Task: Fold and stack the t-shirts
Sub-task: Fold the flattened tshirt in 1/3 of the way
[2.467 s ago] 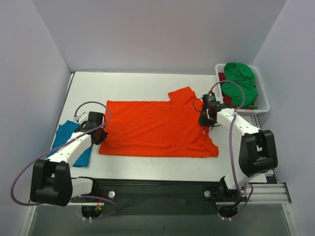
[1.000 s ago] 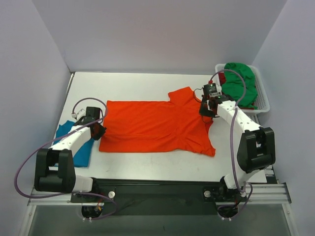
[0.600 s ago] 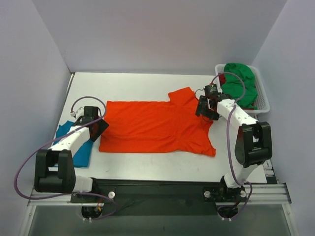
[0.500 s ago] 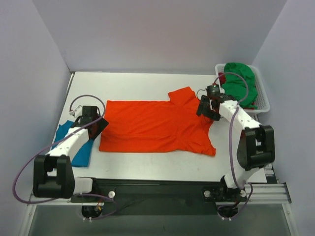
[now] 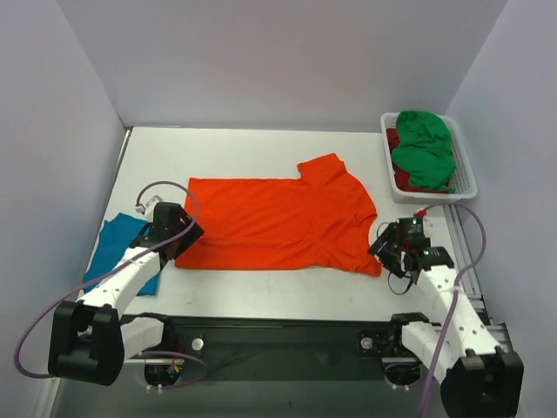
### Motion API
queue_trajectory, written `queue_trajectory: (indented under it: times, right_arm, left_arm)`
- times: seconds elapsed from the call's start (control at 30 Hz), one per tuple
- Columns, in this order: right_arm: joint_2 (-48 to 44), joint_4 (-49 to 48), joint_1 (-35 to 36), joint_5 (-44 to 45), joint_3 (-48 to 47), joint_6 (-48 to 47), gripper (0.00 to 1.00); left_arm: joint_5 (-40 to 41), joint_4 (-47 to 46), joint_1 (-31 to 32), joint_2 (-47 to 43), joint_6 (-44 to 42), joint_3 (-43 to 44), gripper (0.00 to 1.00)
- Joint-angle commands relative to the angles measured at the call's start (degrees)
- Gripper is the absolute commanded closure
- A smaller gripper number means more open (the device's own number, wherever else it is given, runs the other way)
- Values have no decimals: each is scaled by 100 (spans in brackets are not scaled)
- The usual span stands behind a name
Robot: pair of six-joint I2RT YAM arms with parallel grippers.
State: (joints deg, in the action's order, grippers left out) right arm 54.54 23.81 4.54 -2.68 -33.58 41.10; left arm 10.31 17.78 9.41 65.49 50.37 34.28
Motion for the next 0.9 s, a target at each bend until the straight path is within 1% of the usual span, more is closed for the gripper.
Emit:
queue_trajectory:
  times: [0.0,0.07,0.1,0.2,0.43,0.63,0.67,0.7,0.73,0.77,0.87]
  right_arm:
    - [-750,168,-93,-101,509,626,43]
    - [-927,168,-111,-128,852,811,46]
    - [-1015,159,-111,-163,940,864,51]
    - [-1068,159,-128,-93,1231,1031,57]
    - [-1043,1,-128,48,1451,1198,58]
    - [-700,-351,-146,250,1293,1032,58]
    - [-656,-377,-146,407,1258,1005,59]
    - [-569,-377,-146,461,1223,909,67]
    - [-533,-386,-163,487,1118,865,72]
    - [-489,-377,-163,522,1065,795,81]
    - [-357,-168,-242,628,775,487,90]
  left_arm:
    - [-108,-529,140,7,-54,-115,25]
    - [-117,-574,236,95,-62,-159,25]
    - [-108,-600,254,130,-62,-167,25]
    - [-108,-670,324,270,-80,-202,25]
    - [-81,-820,430,534,-89,-229,25]
    - [-37,-864,491,666,-89,-264,25]
    - [-29,-855,500,684,-89,-264,25]
    - [-29,-864,500,693,-89,-290,25]
    - [-20,-873,509,710,-89,-299,25]
    - [-11,-864,518,728,-89,-308,25]
    - [15,-847,518,745,-97,-317,25]
